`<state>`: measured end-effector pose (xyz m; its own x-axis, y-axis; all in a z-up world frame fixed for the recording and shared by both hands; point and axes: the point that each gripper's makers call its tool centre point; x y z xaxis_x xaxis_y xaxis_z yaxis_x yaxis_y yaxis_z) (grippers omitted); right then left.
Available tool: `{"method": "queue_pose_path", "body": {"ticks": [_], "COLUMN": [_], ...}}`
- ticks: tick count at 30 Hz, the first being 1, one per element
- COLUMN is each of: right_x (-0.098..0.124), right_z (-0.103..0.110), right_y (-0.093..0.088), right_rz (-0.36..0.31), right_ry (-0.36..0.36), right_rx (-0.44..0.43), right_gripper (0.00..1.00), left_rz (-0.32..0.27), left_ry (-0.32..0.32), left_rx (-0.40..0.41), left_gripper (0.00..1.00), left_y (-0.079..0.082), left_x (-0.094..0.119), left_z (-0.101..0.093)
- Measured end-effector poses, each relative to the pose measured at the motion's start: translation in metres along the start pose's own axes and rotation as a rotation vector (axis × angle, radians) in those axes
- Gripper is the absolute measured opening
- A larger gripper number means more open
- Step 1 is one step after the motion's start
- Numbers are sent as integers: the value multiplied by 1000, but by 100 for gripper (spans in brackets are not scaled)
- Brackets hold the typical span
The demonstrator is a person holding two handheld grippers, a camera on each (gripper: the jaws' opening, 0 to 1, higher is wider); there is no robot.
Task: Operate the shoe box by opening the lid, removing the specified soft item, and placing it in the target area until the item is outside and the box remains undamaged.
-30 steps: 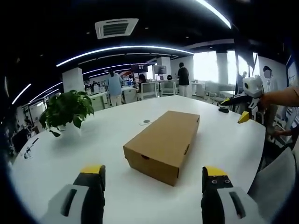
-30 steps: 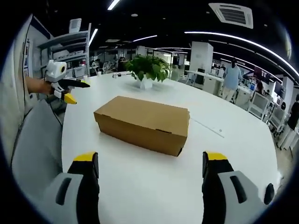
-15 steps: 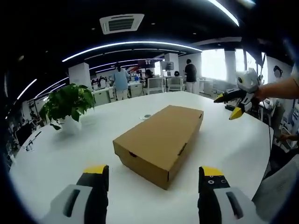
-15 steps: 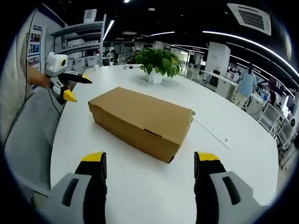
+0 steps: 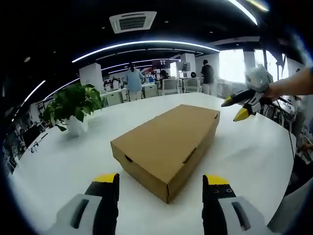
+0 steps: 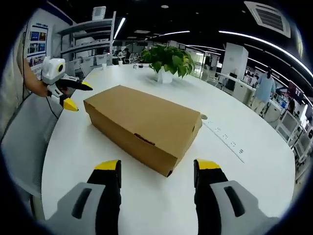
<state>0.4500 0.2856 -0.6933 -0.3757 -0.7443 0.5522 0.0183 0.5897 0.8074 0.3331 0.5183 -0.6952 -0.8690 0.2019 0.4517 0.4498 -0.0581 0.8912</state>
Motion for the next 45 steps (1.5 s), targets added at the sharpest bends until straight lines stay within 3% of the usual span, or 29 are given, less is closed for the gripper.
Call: {"method": "queue_pose_path", "body": {"ticks": [16,28,35,45], "right_x": [-28,-37,-36,-34], "right_z": [-9,-12,-12,-3], "right_y": [-7,-1,-4,-2], "right_rz": [27,13,10,12], "right_ry": [37,20,-11,-46], "right_rx": [5,-30,-109,-146], "right_gripper": [43,38,37,35], "left_rz": [57,61,65,93], "left_ry": [42,61,58,41], "left_rx": [5,57,52,42], "left_gripper": [63,56,55,53], "left_y": [-14,-11,-11,-11], "left_x": [-34,-34,-34,-32], "left_z": [-5,-2,-3,2]}}
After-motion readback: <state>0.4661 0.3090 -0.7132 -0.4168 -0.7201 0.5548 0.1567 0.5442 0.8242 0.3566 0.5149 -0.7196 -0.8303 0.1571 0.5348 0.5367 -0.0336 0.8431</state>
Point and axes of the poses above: the point that each gripper's makers call its tool centre point, and the gripper's own axes: x roughly backward along the fingers, z roughly to its left, y roughly out of its top, and after that the axes turned 8 degrees about x, right-handed
